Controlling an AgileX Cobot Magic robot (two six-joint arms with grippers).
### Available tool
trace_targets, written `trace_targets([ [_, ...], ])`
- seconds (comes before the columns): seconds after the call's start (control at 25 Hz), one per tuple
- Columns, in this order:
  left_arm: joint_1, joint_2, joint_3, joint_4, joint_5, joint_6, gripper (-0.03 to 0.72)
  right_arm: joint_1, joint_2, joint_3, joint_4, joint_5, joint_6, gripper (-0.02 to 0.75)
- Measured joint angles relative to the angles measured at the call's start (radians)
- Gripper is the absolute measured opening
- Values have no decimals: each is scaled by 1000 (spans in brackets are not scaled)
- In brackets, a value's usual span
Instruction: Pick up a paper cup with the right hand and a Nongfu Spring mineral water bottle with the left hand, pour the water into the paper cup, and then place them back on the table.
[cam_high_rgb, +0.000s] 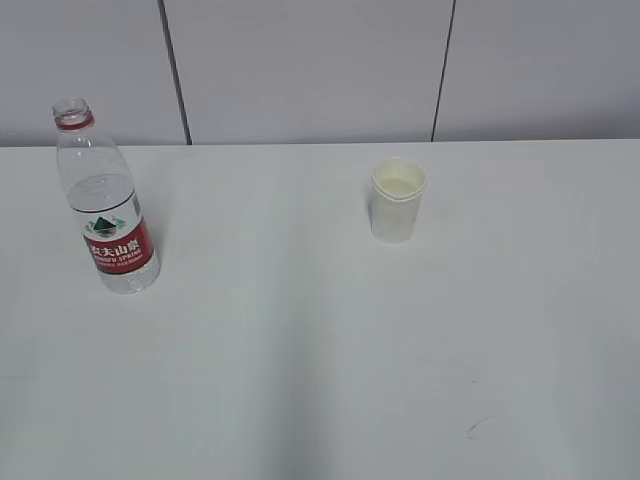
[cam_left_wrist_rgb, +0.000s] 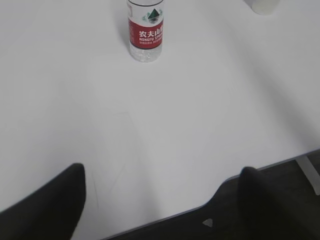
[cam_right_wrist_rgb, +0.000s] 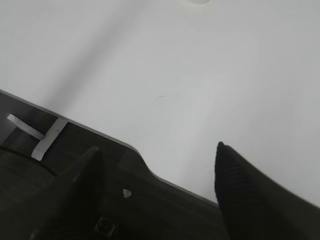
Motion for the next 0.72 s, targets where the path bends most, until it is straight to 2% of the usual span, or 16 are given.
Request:
trace_targets([
  [0.36,0,0,1,19,-6,1,564,0,-1,34,-46,-93,-5,518],
  [0.72,0,0,64,10,-120,1,564,0,-1,48,-55,-112,-7,518],
])
